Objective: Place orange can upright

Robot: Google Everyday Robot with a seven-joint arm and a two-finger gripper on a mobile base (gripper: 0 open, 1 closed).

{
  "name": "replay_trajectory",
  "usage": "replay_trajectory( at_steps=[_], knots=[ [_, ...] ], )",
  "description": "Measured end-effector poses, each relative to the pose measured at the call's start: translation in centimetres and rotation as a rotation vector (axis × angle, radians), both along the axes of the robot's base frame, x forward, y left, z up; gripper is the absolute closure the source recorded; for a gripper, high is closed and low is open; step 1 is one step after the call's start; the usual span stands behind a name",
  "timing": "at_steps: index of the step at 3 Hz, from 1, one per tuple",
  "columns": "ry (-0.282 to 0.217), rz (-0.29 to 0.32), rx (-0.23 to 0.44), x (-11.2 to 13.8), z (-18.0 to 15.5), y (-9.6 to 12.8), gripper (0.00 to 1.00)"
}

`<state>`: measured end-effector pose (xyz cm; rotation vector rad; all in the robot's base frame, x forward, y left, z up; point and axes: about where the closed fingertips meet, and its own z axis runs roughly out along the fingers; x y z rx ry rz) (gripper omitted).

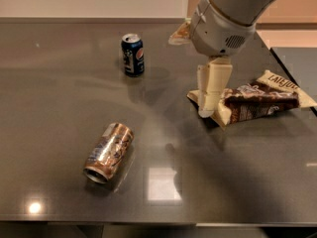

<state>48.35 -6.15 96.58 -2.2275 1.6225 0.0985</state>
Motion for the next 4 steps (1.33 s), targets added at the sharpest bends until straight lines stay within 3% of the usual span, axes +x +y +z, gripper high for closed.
replay_trajectory(
  at_steps=[2,4],
  knots=[
    [0.032,0.351,0.002,-2.2,-1.8,7.4,0.0],
    [0.019,0.666,-0.071,-5.0,-4.6,12.5,0.0]
  ],
)
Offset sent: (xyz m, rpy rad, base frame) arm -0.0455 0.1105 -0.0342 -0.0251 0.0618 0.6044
